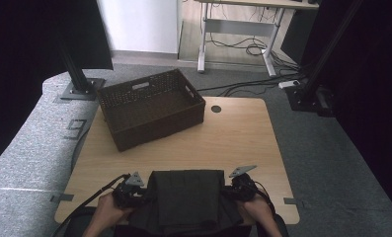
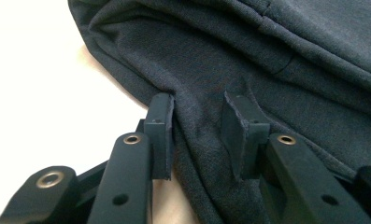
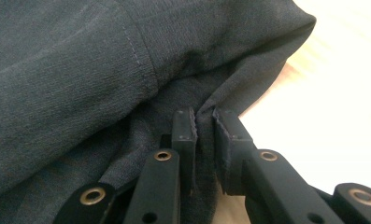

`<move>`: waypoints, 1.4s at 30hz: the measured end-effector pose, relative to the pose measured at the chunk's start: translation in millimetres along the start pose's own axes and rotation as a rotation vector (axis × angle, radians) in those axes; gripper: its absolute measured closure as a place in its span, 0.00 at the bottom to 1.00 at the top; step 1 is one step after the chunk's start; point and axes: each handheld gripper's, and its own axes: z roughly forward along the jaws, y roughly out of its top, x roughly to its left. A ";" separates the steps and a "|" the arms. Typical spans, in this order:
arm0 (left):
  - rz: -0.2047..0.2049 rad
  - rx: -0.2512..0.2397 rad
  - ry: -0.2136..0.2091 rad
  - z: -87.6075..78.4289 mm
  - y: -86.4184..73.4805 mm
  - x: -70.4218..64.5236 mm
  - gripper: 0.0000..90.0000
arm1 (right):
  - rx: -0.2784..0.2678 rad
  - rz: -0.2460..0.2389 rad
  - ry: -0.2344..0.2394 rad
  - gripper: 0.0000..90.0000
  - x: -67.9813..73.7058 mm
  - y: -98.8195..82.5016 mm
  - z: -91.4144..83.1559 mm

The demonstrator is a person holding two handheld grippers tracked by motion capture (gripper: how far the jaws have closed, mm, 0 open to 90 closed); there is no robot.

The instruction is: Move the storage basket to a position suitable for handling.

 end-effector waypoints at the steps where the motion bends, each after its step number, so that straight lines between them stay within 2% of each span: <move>1: 0.005 0.001 0.000 -0.6 -1.3 -1.1 0.70 | 0.000 0.000 0.002 0.87 1.0 -1.1 -0.5; 4: 0.007 0.002 -0.004 -0.7 -1.3 0.3 0.65 | -0.001 0.001 0.003 0.85 2.6 -3.2 -1.7; 5: -0.020 0.003 -0.002 -0.9 0.4 5.0 0.55 | 0.005 -0.001 -0.002 0.80 1.5 -1.9 -2.1; 8: -0.036 -0.008 0.007 -2.2 1.7 9.4 0.44 | 0.004 -0.002 -0.009 0.74 -0.4 -0.3 -3.6; 10: -0.076 -0.052 0.042 -7.5 5.2 18.4 0.39 | -0.014 0.006 -0.024 0.67 -5.2 1.7 -9.3; 11: -0.090 -0.063 0.053 -9.5 6.5 21.9 0.35 | -0.026 0.009 -0.039 0.62 -8.1 2.3 -12.2; 12: -0.090 -0.063 0.053 -9.5 6.5 21.9 0.33 | -0.026 0.009 -0.039 0.62 -8.1 2.3 -12.2; 13: -0.108 -0.075 0.080 -13.8 9.3 29.6 0.30 | -0.056 0.023 -0.070 0.56 -13.5 3.1 -17.2; 14: -0.108 -0.075 0.080 -13.8 9.3 29.6 0.28 | -0.056 0.023 -0.070 0.56 -13.5 3.1 -17.2; 15: -0.117 -0.080 0.093 -15.7 10.9 33.4 0.28 | -0.071 0.028 -0.091 0.53 -16.7 3.4 -19.4; 18: -0.140 -0.091 0.134 -20.7 16.6 44.3 0.20 | -0.104 0.049 -0.159 0.42 -27.2 4.5 -23.3; 19: -0.150 -0.089 0.157 -23.4 21.3 50.9 0.16 | -0.123 0.071 -0.198 0.35 -34.2 4.8 -24.7; 20: -0.150 -0.089 0.157 -23.4 21.3 50.9 0.16 | -0.123 0.071 -0.198 0.35 -34.2 4.8 -24.7; 21: -0.156 -0.090 0.167 -25.7 25.4 56.7 0.16 | -0.140 0.087 -0.239 0.25 -40.7 3.8 -24.6; 23: -0.166 -0.086 0.175 -27.4 29.4 61.7 0.15 | -0.145 0.093 -0.254 0.23 -42.8 3.0 -24.4; 24: -0.168 -0.090 0.190 -29.7 33.2 66.3 0.11 | -0.160 0.112 -0.269 0.15 -49.4 -0.8 -22.9; 27: -0.180 -0.094 0.194 -34.0 39.4 73.9 0.06 | -0.155 0.128 -0.295 0.14 -53.4 -4.6 -19.9; 28: -0.188 -0.100 0.197 -36.1 42.4 77.1 0.05 | -0.150 0.133 -0.308 0.05 -56.9 -8.5 -16.6; 29: -0.189 -0.103 0.200 -38.7 45.3 80.4 0.05 | -0.150 0.133 -0.308 0.05 -56.9 -8.5 -16.6; 30: -0.193 -0.107 0.207 -41.3 48.3 83.6 0.03 | -0.134 0.141 -0.322 0.00 -60.1 -11.6 -12.7; 35: -0.212 -0.119 0.249 -56.7 62.8 99.9 0.02 | -0.108 0.135 -0.326 0.00 -65.9 -18.9 -5.0; 36: -0.220 -0.130 0.260 -62.0 65.9 104.6 0.03 | -0.168 0.140 -0.325 0.00 -69.1 -23.8 -2.0; 42: -0.244 -0.144 0.308 -78.6 74.8 119.2 0.09 | -0.192 0.139 -0.328 0.00 -69.7 -25.4 -1.0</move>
